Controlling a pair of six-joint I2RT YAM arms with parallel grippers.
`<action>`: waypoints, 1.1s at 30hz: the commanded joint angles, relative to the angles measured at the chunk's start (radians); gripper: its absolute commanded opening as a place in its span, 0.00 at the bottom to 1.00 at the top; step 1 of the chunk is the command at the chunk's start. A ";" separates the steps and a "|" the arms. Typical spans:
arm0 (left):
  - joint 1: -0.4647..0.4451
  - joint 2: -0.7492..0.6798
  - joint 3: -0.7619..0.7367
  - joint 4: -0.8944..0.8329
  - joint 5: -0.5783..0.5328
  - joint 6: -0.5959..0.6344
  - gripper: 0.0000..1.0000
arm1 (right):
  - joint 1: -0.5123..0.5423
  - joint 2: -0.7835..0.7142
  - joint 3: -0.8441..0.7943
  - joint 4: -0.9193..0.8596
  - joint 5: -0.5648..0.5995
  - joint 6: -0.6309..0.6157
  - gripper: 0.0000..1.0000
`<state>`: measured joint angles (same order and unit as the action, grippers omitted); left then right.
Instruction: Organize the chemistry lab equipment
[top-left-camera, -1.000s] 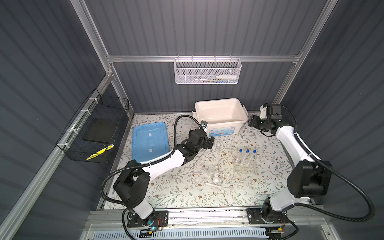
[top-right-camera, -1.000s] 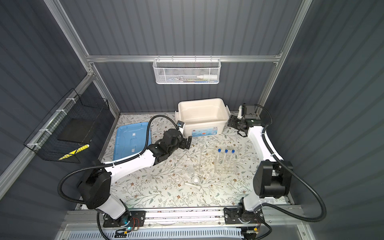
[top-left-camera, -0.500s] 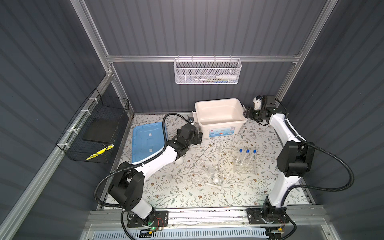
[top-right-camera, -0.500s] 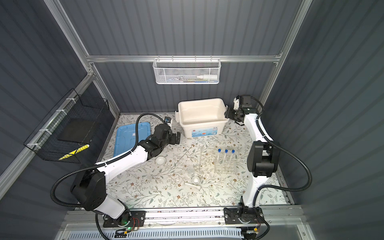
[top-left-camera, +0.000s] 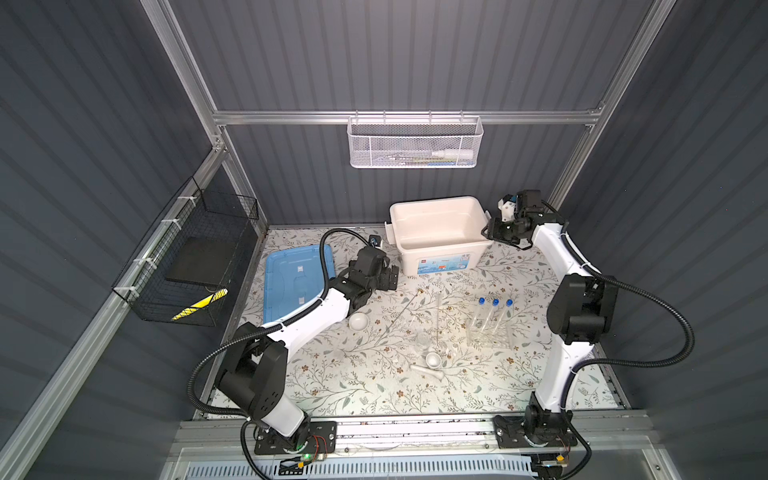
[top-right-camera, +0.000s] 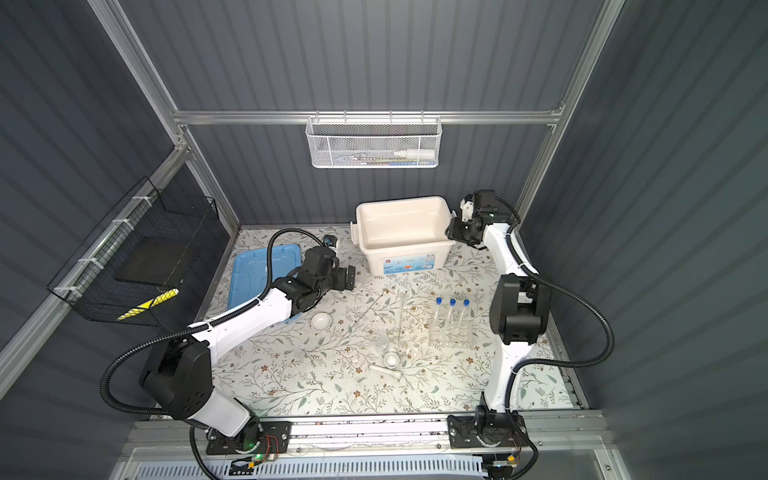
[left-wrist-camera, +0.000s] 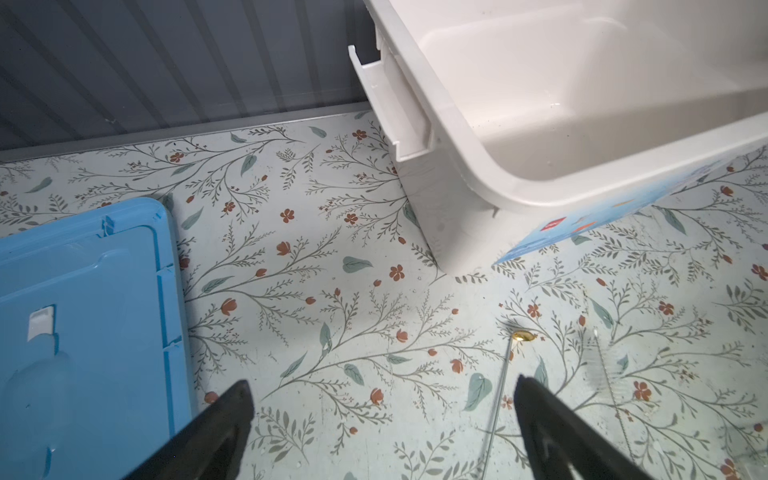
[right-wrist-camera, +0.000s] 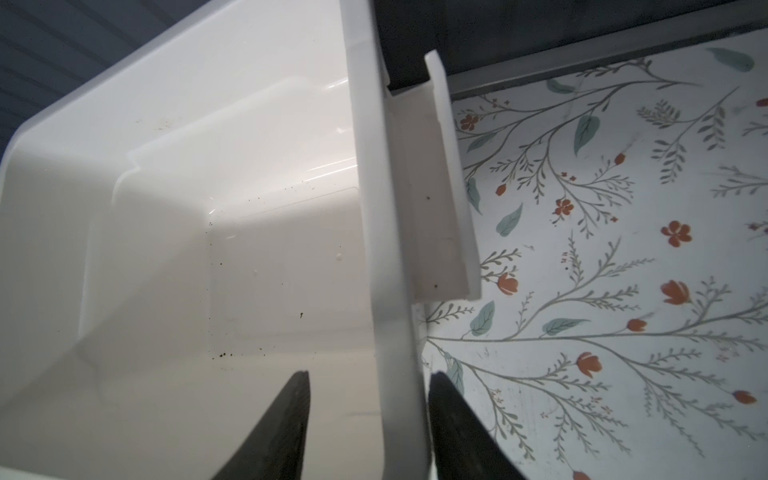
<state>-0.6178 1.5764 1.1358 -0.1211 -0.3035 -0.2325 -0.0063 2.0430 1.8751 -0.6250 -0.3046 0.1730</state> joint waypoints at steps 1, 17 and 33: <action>0.007 0.015 -0.006 -0.043 0.035 0.021 1.00 | 0.024 0.005 0.027 -0.047 -0.010 -0.038 0.46; 0.007 -0.010 -0.061 -0.074 0.038 0.024 1.00 | 0.083 -0.048 -0.025 -0.102 0.041 -0.075 0.29; 0.010 -0.091 -0.128 -0.142 -0.002 -0.010 1.00 | 0.110 -0.147 -0.127 -0.131 0.018 -0.082 0.25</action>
<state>-0.6132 1.5166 1.0294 -0.2256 -0.2882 -0.2230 0.0948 1.9350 1.7660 -0.7380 -0.2638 0.1215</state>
